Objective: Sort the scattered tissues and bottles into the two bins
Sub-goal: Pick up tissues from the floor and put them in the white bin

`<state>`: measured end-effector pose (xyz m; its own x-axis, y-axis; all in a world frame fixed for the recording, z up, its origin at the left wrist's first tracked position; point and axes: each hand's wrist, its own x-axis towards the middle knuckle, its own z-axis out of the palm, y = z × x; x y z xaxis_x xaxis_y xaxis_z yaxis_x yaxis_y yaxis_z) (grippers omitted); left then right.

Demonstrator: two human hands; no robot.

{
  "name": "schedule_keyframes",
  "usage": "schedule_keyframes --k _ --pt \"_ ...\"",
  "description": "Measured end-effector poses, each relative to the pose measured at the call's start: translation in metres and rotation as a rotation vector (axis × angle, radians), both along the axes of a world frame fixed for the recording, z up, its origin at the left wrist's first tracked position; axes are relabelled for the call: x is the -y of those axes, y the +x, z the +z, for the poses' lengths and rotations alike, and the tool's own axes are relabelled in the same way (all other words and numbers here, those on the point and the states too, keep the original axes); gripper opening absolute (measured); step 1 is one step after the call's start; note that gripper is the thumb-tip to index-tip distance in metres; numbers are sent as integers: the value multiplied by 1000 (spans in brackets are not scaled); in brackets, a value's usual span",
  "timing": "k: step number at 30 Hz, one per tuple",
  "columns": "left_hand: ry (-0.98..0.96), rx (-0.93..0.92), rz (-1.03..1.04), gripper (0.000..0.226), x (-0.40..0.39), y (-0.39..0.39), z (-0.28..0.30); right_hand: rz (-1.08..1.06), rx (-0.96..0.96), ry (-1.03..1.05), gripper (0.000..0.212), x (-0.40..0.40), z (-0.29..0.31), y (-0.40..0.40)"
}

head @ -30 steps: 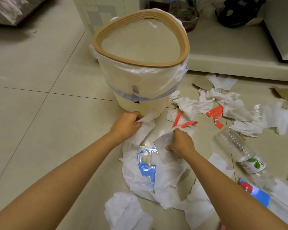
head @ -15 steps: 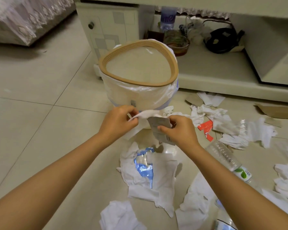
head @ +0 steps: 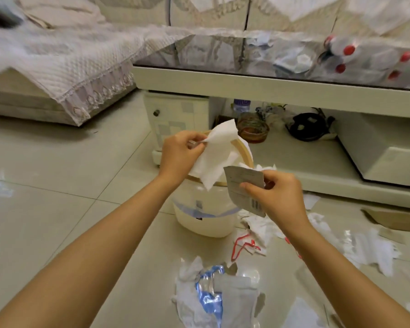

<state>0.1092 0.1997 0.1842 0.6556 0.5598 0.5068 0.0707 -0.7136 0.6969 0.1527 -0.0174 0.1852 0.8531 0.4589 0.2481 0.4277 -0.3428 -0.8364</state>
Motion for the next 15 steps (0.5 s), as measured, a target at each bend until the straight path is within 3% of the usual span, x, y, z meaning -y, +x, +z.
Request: schedule_keyframes --k 5,12,15 --pt "135 -381 25 37 -2 29 -20 -16 -33 93 11 -13 15 8" --pt "68 -327 38 36 -11 5 -43 -61 19 172 16 -66 11 29" --pt "47 -345 59 36 -19 -5 -47 4 36 3 12 -89 -6 38"
